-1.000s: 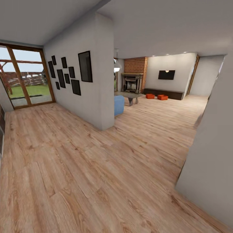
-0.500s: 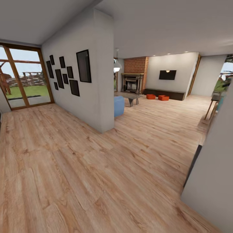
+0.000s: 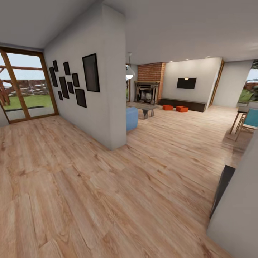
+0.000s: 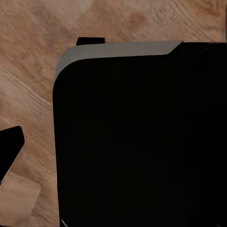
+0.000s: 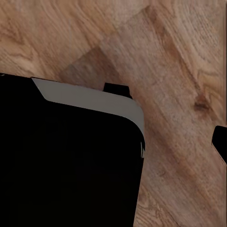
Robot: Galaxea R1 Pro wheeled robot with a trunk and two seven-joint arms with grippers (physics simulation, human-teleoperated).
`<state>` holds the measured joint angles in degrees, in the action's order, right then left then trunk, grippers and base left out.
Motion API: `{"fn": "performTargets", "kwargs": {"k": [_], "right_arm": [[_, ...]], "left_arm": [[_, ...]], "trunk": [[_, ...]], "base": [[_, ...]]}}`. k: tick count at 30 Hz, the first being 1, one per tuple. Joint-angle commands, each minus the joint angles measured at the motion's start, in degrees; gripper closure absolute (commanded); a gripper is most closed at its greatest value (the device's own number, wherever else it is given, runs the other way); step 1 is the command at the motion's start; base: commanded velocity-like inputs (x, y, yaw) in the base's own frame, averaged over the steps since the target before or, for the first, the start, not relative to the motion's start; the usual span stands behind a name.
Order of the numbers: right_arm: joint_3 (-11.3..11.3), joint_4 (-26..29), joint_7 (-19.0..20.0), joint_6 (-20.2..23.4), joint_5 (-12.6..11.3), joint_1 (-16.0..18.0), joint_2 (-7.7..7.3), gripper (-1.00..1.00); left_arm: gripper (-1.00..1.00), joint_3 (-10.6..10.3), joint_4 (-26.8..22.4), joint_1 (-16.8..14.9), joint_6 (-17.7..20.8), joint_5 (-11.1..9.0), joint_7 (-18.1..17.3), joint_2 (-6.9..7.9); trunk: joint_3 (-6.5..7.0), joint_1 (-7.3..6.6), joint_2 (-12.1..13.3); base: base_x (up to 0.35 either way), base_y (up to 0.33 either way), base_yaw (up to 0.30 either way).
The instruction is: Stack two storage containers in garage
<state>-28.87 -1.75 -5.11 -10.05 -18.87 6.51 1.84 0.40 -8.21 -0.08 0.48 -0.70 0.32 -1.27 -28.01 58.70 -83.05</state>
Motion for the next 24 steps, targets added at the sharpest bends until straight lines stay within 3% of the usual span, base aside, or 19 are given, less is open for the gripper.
{"fn": "performTargets", "kwargs": {"k": [1, 6, 18, 24], "right_arm": [[-0.5, -0.2, -0.1, -0.3, -0.5, 0.1, 0.03, -1.00], [-0.5, -0.2, -0.1, -0.3, -0.6, 0.1, 0.08, -1.00], [-0.5, -0.2, -0.1, -0.3, -0.6, 0.1, 0.09, -1.00], [-0.5, -0.2, -0.1, -0.3, -0.6, 0.1, 0.10, -1.00]], "left_arm": [[-1.00, 0.0, -0.1, 0.0, 0.1, -0.1, 0.0, -0.02], [-1.00, 0.0, 0.0, 0.0, 0.1, -0.1, 0.0, -0.04], [-1.00, 0.0, 0.0, 0.0, 0.1, -0.1, 0.0, -0.05], [-1.00, 0.0, 0.0, 0.0, 0.1, -0.1, 0.0, -0.05]], "trunk": [[-0.05, 0.03, 0.0], [-0.05, 0.03, 0.0], [-0.05, 0.03, 0.0], [-0.05, 0.03, 0.0]], "base": [[0.319, 0.000, 0.000], [0.320, 0.000, -0.086], [0.320, 0.000, -0.231], [0.320, 0.000, -0.045]]}}
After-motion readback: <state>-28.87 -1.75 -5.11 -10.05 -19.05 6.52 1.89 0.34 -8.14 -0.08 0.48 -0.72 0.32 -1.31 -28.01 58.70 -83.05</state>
